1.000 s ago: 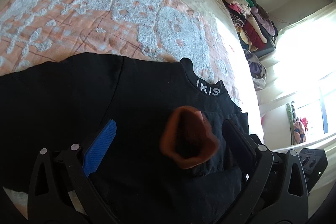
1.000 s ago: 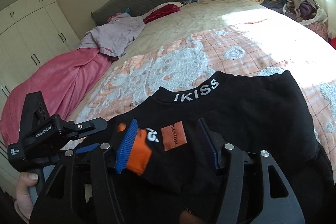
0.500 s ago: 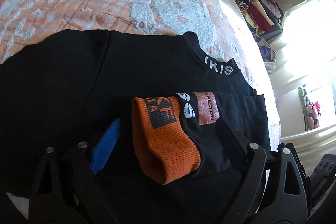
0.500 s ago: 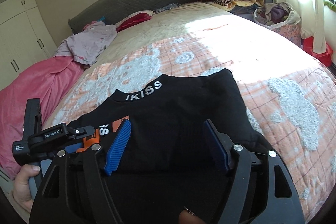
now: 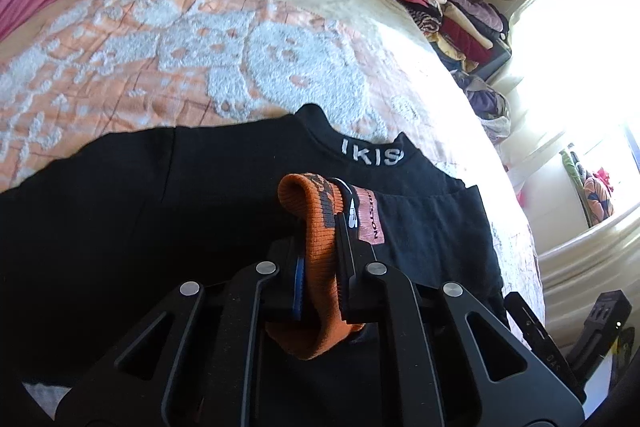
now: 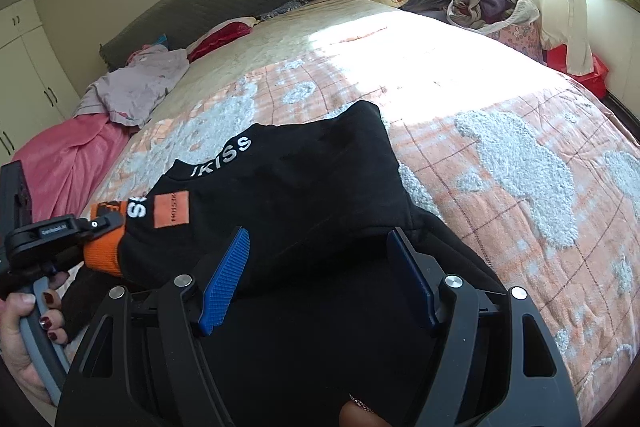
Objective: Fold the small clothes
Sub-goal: 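Lower the cuff onto the shirt body and open the right tool, then move the left tool to the orange cuff of the other sleeve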
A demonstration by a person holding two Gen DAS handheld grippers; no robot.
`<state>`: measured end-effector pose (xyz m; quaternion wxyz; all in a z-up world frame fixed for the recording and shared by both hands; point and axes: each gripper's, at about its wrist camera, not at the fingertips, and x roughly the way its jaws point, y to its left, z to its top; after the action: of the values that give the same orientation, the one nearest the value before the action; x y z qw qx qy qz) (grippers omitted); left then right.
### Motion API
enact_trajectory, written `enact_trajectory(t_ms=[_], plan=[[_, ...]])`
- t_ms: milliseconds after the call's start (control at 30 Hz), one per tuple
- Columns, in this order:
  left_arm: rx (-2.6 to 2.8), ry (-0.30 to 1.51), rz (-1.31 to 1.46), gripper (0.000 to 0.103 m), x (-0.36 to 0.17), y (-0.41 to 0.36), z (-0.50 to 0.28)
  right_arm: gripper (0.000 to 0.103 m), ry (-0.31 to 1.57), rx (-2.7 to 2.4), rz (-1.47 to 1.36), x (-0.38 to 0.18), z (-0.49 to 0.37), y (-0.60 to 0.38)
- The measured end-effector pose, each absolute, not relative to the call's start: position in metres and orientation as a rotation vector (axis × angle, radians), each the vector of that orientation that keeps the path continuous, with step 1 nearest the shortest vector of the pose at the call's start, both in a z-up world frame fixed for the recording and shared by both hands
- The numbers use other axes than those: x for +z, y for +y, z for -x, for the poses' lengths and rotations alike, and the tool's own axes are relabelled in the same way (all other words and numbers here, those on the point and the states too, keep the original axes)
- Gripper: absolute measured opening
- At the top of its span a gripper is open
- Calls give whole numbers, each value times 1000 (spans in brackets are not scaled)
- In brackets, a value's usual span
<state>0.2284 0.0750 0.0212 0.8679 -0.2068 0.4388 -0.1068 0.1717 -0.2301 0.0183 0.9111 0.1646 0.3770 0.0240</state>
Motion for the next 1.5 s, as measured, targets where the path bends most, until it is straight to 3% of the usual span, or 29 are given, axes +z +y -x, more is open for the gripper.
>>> enact_trajectory(t_ms=[133,333,567,800,900,1133,1200,1267,1400,1500], plan=[[-181,899,389,6,32,85,-225,70,776,30,-335,18,-173,-234],[-128,959,372,20,23,94,-233,70,783,9,-307,17,-180,-233],[-143,943,315,27,30,83,-226,70,819,32,-242,13,-195,-220],[-163,1056,187,35,-4,51,-223,71,852,98,-155,10,-212,-194],[-129,1104,169,37,-26,54,-224,77,876,101,-106,3,-222,-189],[-151,1094,217,40,-22,64,-222,77,962,53,-135,-27,-232,-205],[-152,1089,226,45,-19,66,-221,77,954,56,-147,-24,-230,-205],[-141,1077,216,57,-14,67,-219,77,946,59,-169,-22,-226,-206],[-133,1046,193,57,-2,68,-214,78,930,69,-203,-14,-216,-208],[-130,1025,195,63,6,72,-209,83,922,78,-215,-8,-210,-207]])
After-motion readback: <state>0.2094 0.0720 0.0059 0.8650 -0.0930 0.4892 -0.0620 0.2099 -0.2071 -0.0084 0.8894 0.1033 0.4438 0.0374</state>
